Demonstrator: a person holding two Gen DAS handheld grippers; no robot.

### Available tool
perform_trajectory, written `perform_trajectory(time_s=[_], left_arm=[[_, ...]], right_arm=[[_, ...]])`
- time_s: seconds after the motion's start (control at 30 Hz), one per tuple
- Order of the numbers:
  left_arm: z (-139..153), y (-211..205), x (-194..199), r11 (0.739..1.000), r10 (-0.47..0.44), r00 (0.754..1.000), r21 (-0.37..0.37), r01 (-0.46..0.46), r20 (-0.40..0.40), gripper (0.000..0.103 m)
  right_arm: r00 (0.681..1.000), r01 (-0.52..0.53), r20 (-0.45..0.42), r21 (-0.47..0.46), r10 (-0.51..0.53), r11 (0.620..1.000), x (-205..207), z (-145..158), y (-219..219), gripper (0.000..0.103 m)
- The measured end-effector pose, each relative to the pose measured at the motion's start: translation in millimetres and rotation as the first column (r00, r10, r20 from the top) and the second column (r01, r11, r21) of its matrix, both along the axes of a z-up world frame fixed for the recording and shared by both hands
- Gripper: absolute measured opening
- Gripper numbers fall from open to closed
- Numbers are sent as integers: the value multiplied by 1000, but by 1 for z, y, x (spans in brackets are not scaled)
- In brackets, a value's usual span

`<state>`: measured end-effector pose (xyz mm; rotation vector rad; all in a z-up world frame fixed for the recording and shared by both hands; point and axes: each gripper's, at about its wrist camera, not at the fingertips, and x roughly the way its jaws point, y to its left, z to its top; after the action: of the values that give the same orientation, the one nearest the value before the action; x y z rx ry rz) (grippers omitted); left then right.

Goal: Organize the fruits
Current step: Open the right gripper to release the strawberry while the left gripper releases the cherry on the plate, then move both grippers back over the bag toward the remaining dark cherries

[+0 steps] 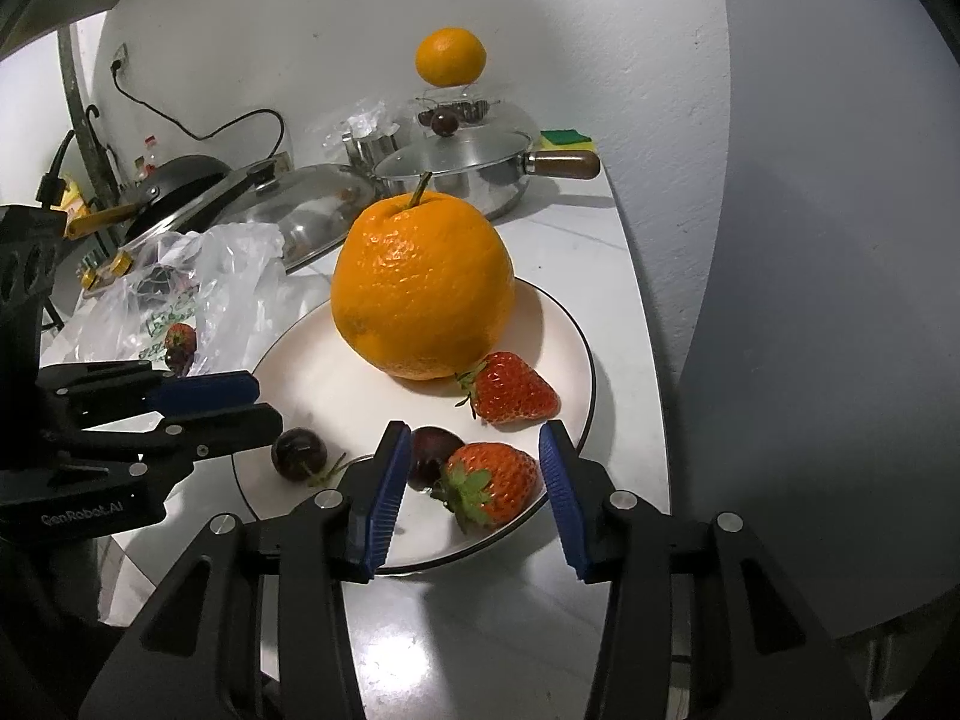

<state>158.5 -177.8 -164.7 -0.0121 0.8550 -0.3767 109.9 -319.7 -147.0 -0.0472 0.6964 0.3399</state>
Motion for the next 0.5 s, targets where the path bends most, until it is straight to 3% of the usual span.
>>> perform_trajectory(time_s=[0.23, 0.5], left_arm=[[3, 4, -4, 1000, 7, 1000, -2, -7, 9, 33], [10, 11, -13, 1000, 13, 1000, -14, -13, 27, 53]], right_arm=[[1000, 0, 6, -5, 0, 1000, -2, 3, 3, 47], [1000, 8, 10, -24, -8, 1000, -9, 7, 9, 47]])
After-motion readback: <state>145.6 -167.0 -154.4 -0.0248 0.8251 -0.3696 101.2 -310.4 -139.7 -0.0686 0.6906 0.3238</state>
